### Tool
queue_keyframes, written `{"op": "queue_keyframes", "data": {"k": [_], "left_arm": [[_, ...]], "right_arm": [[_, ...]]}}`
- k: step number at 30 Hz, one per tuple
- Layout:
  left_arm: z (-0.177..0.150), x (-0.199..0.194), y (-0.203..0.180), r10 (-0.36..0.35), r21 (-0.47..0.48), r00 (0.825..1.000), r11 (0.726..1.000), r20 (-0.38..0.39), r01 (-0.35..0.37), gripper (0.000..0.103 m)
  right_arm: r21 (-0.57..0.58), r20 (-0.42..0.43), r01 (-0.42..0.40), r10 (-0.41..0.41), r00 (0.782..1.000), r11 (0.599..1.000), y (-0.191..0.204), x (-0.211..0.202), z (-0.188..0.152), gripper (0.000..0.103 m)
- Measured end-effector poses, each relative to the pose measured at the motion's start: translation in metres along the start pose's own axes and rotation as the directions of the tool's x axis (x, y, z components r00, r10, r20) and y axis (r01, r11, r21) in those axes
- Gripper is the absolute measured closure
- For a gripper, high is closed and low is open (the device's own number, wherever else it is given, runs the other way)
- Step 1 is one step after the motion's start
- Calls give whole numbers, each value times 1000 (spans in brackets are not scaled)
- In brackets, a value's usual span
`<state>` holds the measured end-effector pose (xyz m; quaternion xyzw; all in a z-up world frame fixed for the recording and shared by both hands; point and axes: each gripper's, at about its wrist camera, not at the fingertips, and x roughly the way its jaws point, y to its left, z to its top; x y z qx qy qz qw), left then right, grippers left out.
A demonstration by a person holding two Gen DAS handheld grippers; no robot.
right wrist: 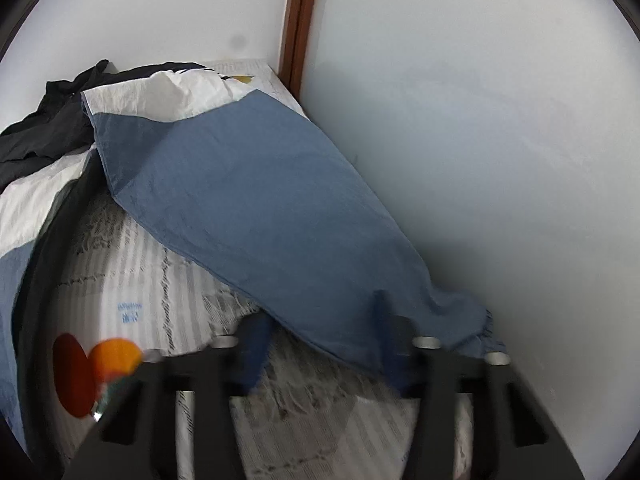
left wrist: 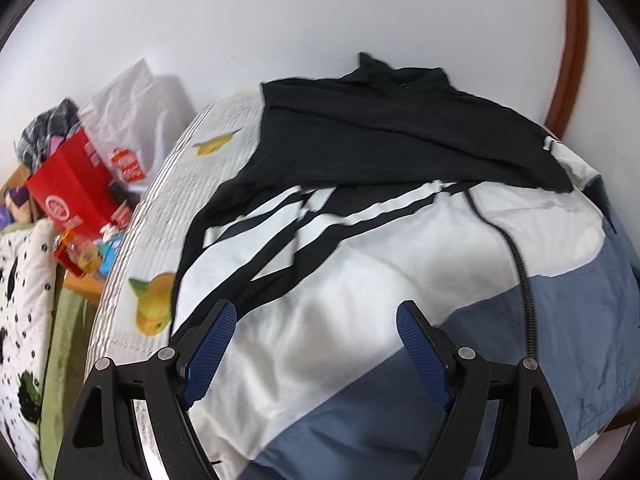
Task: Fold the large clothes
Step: 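Grasp the blue sleeve cuff with the right tool, then lift the blue sleeve across the jacket back and open the right tool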
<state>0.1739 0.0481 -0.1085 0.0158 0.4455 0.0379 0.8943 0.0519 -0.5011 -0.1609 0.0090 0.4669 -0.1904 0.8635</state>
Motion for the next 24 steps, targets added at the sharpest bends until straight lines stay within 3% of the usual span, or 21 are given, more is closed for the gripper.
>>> {"op": "queue_keyframes", "data": {"k": [1, 4, 10, 16, 24], "left_arm": [[-1, 1, 6, 7, -9, 1000, 1000, -4, -7, 22], [-6, 6, 22, 45, -25, 999, 999, -18, -45, 22], [-10, 16, 60, 75, -103, 996, 992, -46, -79, 22], [-11, 25, 85, 45, -152, 997, 987, -56, -53, 22], [-13, 31, 95, 22, -148, 999, 989, -36, -27, 22]], "right_arm": [[-17, -4, 7, -7, 1000, 1000, 3, 0, 3, 93], [-37, 43, 58, -56, 997, 998, 12, -3, 15, 97], [-24, 158, 75, -71, 985, 997, 19, -49, 44, 99], [-38, 250, 26, -16, 968, 999, 51, -86, 84, 101], [-169, 350, -63, 119, 929, 984, 157, -113, 148, 101]]}}
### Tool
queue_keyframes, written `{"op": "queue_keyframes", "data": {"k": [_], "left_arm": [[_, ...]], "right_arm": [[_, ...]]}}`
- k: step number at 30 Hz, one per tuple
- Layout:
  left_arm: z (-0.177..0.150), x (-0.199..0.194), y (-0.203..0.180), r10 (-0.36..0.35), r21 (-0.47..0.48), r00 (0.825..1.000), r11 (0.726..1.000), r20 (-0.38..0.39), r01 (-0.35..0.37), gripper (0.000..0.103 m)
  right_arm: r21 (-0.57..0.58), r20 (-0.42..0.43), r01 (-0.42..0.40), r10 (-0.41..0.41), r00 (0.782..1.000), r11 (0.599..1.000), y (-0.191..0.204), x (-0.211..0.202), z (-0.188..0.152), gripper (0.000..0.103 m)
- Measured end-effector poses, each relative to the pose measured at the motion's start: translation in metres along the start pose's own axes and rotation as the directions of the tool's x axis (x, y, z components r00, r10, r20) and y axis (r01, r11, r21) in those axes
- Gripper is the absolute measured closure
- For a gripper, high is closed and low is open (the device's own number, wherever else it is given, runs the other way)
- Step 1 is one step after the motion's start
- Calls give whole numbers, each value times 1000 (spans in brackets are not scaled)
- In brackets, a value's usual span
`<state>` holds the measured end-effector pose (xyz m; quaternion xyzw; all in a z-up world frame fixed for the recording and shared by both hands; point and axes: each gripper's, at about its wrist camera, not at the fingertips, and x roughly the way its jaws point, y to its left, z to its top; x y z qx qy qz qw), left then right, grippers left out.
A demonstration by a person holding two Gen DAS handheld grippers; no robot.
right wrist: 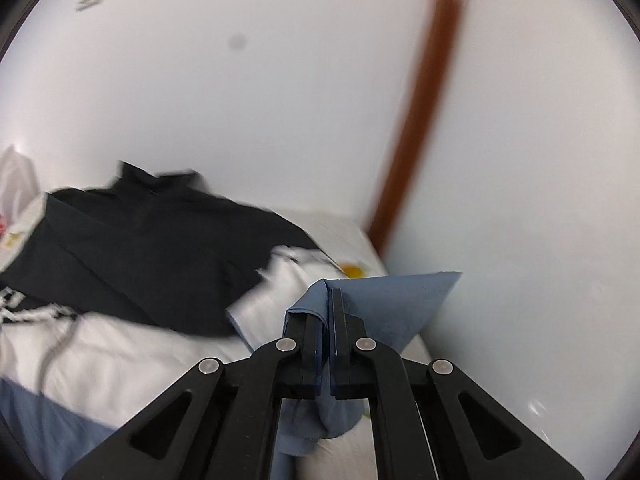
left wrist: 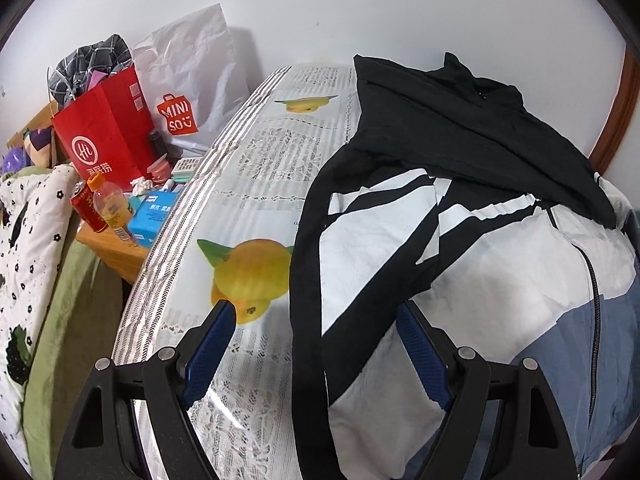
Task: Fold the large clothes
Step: 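Lift the blue sleeve across the jacket back and open the right tool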
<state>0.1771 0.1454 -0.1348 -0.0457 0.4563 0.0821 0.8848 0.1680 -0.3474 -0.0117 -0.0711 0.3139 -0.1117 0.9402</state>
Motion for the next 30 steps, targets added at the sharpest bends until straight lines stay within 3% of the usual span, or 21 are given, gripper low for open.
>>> {"op": "queue_keyframes", "data": {"k": [5, 11, 16, 21, 23, 25, 28, 30], "left_arm": [[5, 1, 2, -20, 2, 1000, 1000, 18, 20, 22], [9, 7, 7, -45, -30, 999, 998, 16, 46, 22], [8, 10, 11, -53, -40, 999, 998, 7, 53, 22], [7, 10, 11, -53, -33, 999, 998, -1, 53, 22], [7, 9, 10, -51, -26, 999, 998, -4, 51, 22], [8, 6, 8, -55, -17, 998, 998, 0, 55, 22], [11, -1, 2, -56, -2, 998, 998, 13, 56, 22], [15, -7, -3, -54, 0, 998, 999, 24, 54, 22]], "right_arm": [[-79, 66, -115, 120, 991, 990, 77, 8, 44, 101], [-230, 98, -268, 296, 950, 935, 180, 17, 62, 101], [-309, 2, -384, 405, 914, 870, 252, 40, 46, 101], [-328, -107, -420, 408, 907, 846, 288, 83, 21, 101], [-294, -133, -432, 411, 902, 853, 289, 89, 18, 93], [-264, -166, -440, 409, 897, 858, 287, 91, 16, 61], [-238, -175, -443, 411, 895, 864, 278, 85, 13, 32], [-220, -157, -445, 419, 894, 868, 264, 73, 10, 20]]}}
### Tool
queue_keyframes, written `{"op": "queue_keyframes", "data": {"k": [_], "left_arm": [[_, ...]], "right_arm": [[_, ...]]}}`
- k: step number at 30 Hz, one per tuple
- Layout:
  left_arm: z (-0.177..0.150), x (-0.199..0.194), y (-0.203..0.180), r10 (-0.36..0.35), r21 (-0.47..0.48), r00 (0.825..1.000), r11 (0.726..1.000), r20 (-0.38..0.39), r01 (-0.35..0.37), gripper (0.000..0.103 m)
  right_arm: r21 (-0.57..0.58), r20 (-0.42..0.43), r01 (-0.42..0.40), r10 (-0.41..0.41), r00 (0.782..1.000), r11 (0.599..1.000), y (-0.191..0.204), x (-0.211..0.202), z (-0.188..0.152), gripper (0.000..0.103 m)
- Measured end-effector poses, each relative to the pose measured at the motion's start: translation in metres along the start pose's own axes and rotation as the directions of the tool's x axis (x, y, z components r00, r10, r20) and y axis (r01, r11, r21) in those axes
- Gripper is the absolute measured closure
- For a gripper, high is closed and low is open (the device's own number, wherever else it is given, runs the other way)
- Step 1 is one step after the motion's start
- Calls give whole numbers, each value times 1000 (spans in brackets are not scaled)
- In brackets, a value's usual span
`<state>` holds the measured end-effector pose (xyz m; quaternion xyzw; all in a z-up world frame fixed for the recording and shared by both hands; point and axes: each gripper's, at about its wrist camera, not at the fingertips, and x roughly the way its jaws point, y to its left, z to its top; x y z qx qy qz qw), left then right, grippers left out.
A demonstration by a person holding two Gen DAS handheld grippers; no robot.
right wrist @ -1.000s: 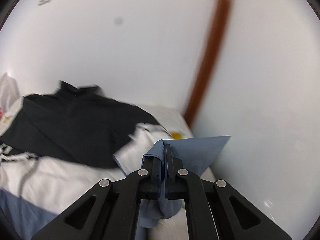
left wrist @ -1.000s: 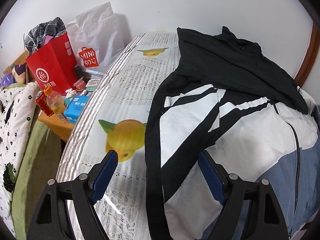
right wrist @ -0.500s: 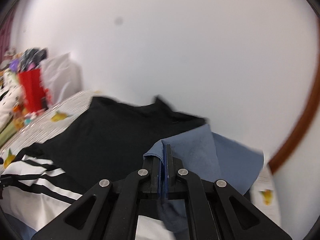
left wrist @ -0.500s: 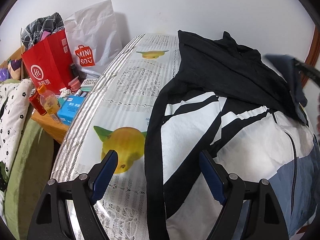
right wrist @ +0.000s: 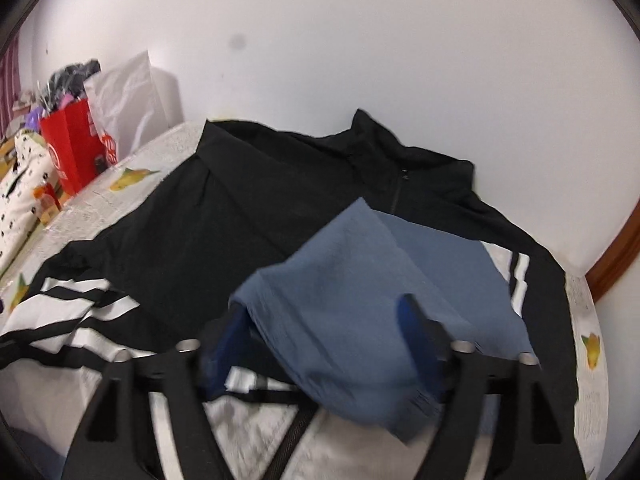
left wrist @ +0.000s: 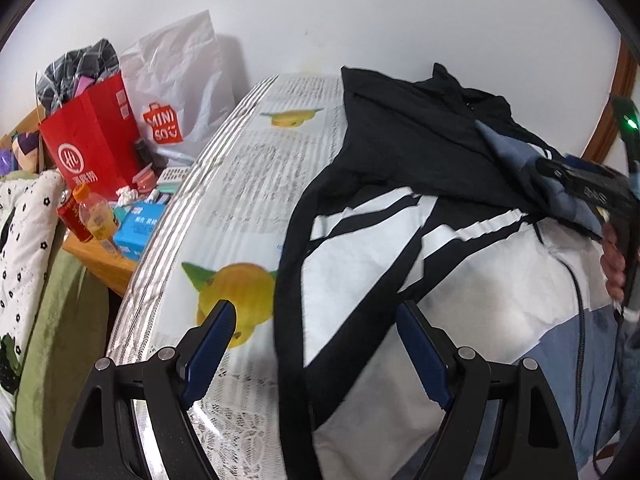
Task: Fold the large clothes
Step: 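Lift the blue sleeve across the jacket back and open the right tool, then grasp the blue sleeve cuff with the left tool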
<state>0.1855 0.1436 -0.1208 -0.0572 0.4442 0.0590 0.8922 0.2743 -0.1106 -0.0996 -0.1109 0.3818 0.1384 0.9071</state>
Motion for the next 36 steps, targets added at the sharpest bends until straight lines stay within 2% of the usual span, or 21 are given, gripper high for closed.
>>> {"op": "queue_keyframes", "data": {"k": [1, 7, 12, 14, 17, 19, 24, 27, 31, 36], "left_arm": [[2, -2, -2, -1, -1, 1000, 1000, 6, 1, 22], [17, -25, -34, -29, 42, 998, 999, 63, 27, 22], [32, -42, -69, -55, 97, 992, 994, 112, 44, 22], [40, -47, -88, -64, 133, 991, 990, 121, 47, 22], [49, -50, -115, -108, 173, 988, 981, 106, 89, 22], [55, -51, -136, -136, 197, 987, 974, 86, 117, 22], [67, -50, -188, -127, 268, 989, 958, 77, 102, 22], [74, -44, -213, -136, 290, 989, 950, 58, 113, 22], [83, -30, -242, -189, 300, 982, 937, 2, 180, 22], [95, -5, -273, -206, 321, 979, 927, -4, 196, 22]], "right_arm": [[12, 8, -2, 2, 1000, 1000, -4, -6, -3, 16], [122, 63, 29, -37, 997, 992, -48, -68, -33, 15], [229, 57, 87, -102, 993, 970, -97, -109, -58, 15], [255, 30, 92, -102, 994, 963, -115, -120, -66, 15], [293, 9, 115, -123, 992, 949, -141, -134, -78, 17], [310, 6, 152, -162, 987, 938, -157, -145, -86, 23], [344, -21, 197, -202, 979, 918, -188, -160, -102, 32], [360, -22, 217, -224, 974, 907, -207, -166, -108, 34], [393, -19, 214, -225, 974, 894, -233, -170, -115, 35], [409, -2, 224, -245, 969, 884, -261, -177, -125, 35]]}}
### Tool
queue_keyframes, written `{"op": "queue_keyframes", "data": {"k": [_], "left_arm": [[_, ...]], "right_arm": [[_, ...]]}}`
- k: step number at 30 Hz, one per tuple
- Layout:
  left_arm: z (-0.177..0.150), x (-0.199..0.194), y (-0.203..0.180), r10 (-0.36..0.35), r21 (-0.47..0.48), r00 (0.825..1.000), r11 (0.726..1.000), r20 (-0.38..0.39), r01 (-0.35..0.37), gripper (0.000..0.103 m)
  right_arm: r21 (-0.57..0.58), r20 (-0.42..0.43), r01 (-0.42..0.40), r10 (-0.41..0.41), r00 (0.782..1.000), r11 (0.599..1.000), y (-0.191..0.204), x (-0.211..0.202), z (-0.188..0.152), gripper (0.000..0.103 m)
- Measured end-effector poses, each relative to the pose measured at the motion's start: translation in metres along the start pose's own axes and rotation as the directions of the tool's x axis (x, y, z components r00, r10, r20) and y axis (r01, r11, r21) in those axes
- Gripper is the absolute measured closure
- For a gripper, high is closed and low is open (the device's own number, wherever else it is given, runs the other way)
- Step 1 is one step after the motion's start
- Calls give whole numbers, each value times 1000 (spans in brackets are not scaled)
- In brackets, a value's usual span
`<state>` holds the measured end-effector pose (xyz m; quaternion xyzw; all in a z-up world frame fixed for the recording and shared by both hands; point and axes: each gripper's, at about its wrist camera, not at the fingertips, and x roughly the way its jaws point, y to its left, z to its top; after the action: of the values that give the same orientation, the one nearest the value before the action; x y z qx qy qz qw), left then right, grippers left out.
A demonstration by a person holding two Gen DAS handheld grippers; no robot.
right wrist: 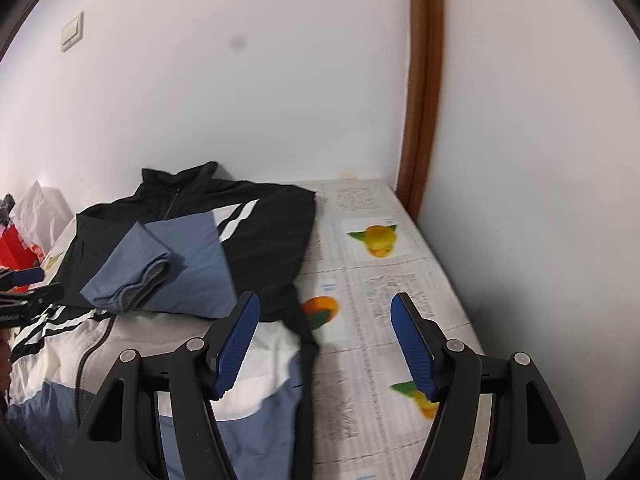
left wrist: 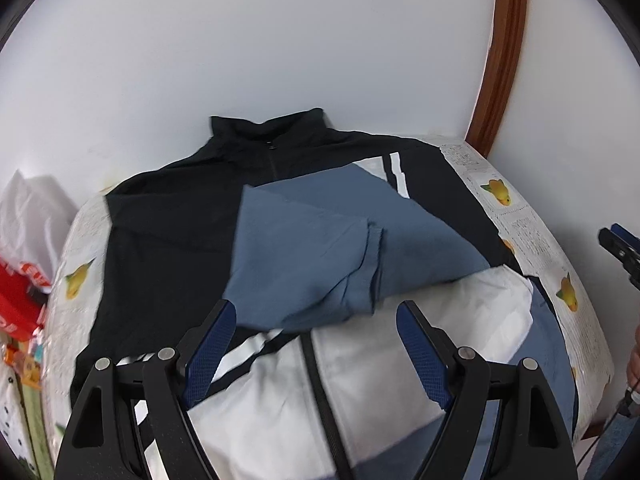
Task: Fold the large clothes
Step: 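Grasp the blue sleeve cuff with the left tool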
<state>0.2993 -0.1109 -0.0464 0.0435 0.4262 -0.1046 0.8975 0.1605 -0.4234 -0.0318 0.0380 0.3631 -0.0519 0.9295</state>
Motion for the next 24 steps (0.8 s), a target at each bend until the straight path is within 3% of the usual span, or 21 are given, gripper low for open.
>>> {"op": "queue_keyframes", "data": {"k": [8, 17, 20, 22, 24], "left_arm": [[15, 62, -18, -20, 34, 999, 999, -40, 21, 23], [9, 115, -38, -34, 81, 994, 996, -103, 43, 30], [8, 127, -40, -17, 81, 993, 996, -117, 26, 42], [9, 128, -38, -22, 74, 994, 997, -112, 31, 75], [13, 123, -32, -47, 64, 994, 997, -99, 53, 85]], "right_arm": [[25, -28, 26, -25, 999, 999, -31, 25, -4, 35], [12, -92, 48, -46, 995, 999, -35, 49, -23, 35], [17, -111, 57, -54, 992, 998, -36, 55, -27, 35], [25, -119, 56, -53, 991, 998, -35, 55, -29, 35], [24, -120, 55, -51, 991, 998, -33, 53, -28, 35]]}}
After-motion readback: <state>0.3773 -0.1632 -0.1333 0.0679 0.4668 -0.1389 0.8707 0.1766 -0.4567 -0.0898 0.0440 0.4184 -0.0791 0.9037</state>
